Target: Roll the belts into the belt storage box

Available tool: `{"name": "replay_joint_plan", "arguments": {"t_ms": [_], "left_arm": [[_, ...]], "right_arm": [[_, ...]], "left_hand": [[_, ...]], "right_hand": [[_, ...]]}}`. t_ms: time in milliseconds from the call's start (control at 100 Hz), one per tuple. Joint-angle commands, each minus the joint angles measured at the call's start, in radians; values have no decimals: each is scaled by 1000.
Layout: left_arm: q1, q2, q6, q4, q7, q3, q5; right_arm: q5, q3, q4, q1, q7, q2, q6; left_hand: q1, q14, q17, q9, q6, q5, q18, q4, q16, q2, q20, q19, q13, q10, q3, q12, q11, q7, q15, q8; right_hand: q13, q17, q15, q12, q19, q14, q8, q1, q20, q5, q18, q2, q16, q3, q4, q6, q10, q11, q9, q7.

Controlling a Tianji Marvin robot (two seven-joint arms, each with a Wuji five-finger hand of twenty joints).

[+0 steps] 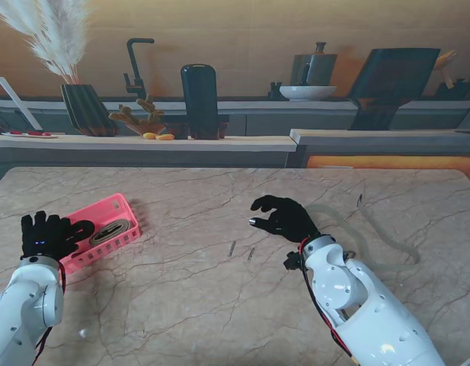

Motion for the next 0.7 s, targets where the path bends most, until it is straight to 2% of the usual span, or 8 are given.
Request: {"name": "replay_joint_plan", "arguments": {"t_ms": [0,130,330,370,390,420,530,690], "left_arm": [[-4,-1,10,13,-1,10,12],[-23,-5,29,28,-14,28,-29],[-52,-5,60,68,-16,66,-45],[-55,-7,64,72,-12,70,-54],[-56,-7,65,73,-11,71,-57],[-57,-8,68,75,-9,73,-60],[-54,-8,72,71,-15,75,-61],[-30,-5,47,37,-48,54,-55]], "right_arm": [[3,-3,-3,-2,2,-6,1],[3,-3,-4,-3,0,-6,4],[11,-5,-4,-3,-1,-8,12],[13,-5,-4,-2,1,-8,13],[14,-5,-4,-2,1,-8,13],[14,-5,-4,-2,1,-8,13],[14,-5,-4,-2,1,-8,13],[13,-3,-4,-2,-1,-9,13]], "left_hand": [[58,-19,-2,-34,-140,141,-27,-10,-14,126,-22,-40,-40,-14,91,-11,-22,71,-18,-7],[50,-9,1,-73,-115,117,-34,-4,-26,139,-46,-73,-60,-6,57,-24,-28,35,-19,-18],[72,-11,-1,-119,-155,89,-28,4,-28,191,-43,-88,-63,-12,7,-31,-29,30,-35,35],[67,-13,-1,-124,-158,84,-27,3,-29,196,-43,-90,-64,-37,-2,-31,-28,30,-37,35],[76,-14,0,-133,-164,77,-27,10,-27,202,-37,-99,-63,-16,-35,-35,-27,24,-45,33],[81,-13,0,-143,-169,65,-27,16,-26,203,-32,-107,-65,-13,-66,-38,-29,14,-53,29],[40,-10,-3,-174,-188,29,-34,21,-32,178,-34,-125,-71,-20,-106,-46,-46,-48,-74,12],[-27,-15,-2,-203,-202,44,-65,26,-57,164,-70,-230,-81,-35,-167,-82,-86,-125,-132,38]], "right_hand": [[-10,-8,18,7,-8,4,8,17,17,7,-8,43,0,-19,42,-20,8,11,21,-5],[-9,-8,20,7,-6,3,6,18,18,7,-8,50,1,-25,41,-20,10,12,23,-5],[-10,-10,25,8,-5,3,-9,28,20,7,-6,68,4,-45,32,-22,11,15,26,1],[-11,-10,25,8,-5,3,-12,29,20,7,-6,69,4,-49,31,-22,12,16,25,3],[-10,-10,26,7,-5,4,-13,30,20,6,-6,71,5,-50,31,-21,12,15,25,3],[-10,-10,26,8,-4,3,-14,29,20,7,-6,71,5,-52,31,-21,13,16,25,4],[-11,-10,27,8,-4,2,-19,31,21,5,-7,73,6,-56,33,-21,12,17,25,7],[-11,-9,30,8,-2,0,-25,32,22,4,-8,76,7,-61,34,-21,11,17,25,11]]}}
